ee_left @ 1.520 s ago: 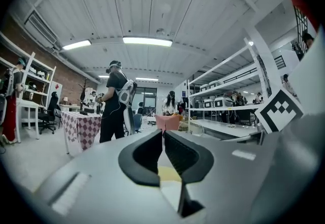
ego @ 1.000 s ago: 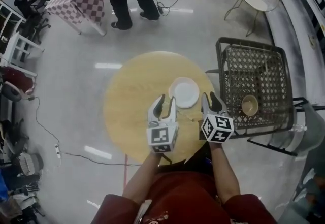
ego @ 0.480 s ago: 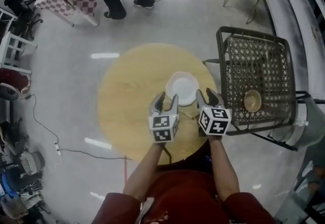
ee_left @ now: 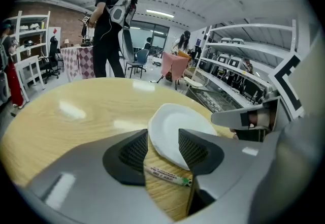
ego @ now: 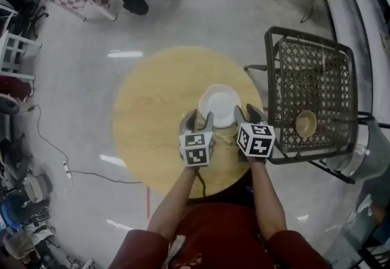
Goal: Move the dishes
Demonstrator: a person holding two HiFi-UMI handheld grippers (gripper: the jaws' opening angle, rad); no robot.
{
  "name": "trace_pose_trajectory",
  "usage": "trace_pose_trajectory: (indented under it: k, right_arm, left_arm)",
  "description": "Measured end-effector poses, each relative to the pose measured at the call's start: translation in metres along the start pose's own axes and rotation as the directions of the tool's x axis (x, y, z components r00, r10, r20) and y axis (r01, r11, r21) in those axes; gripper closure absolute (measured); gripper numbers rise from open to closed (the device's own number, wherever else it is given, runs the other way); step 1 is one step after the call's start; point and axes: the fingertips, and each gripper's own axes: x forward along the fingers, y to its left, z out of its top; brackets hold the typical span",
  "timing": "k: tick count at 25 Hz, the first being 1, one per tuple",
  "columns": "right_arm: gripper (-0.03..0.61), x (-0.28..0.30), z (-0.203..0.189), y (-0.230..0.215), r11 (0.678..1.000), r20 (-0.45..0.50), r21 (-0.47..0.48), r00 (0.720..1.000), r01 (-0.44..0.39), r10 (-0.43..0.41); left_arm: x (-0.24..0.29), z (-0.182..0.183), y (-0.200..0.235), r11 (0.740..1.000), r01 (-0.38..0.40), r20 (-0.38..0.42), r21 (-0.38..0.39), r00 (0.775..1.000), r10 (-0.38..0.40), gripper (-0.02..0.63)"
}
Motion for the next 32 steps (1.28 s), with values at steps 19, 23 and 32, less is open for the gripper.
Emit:
trace_pose_trajectory:
  k: [19, 23, 32]
  right_arm:
    - [0.442, 0.030, -0.019, 0.005, 0.998, -0.106, -0.055, 0.994, -0.019, 0.013]
    - [0.442, 0.025, -0.013, 0.006, 0.998, -0.085, -0.054, 0.996, -0.020, 0.016]
    - [0.442, -0.002, -0.002, 0.003, 0.998, -0.035, -0.066, 0.999, -0.010, 0.008]
  left_arm:
    - [0.021, -0.007, 0.004, 0.995, -0.066, -0.056, 0.078, 0.996, 0.070, 0.439]
    - [0.016, -0.004, 0.001, 0.996, -0.066, -0.044, 0.067, 0.997, 0.069, 0.439]
    - [-0.002, 0.013, -0.015, 0.996, -0.060, 0.014, 0.067, 0.998, 0.059, 0.440]
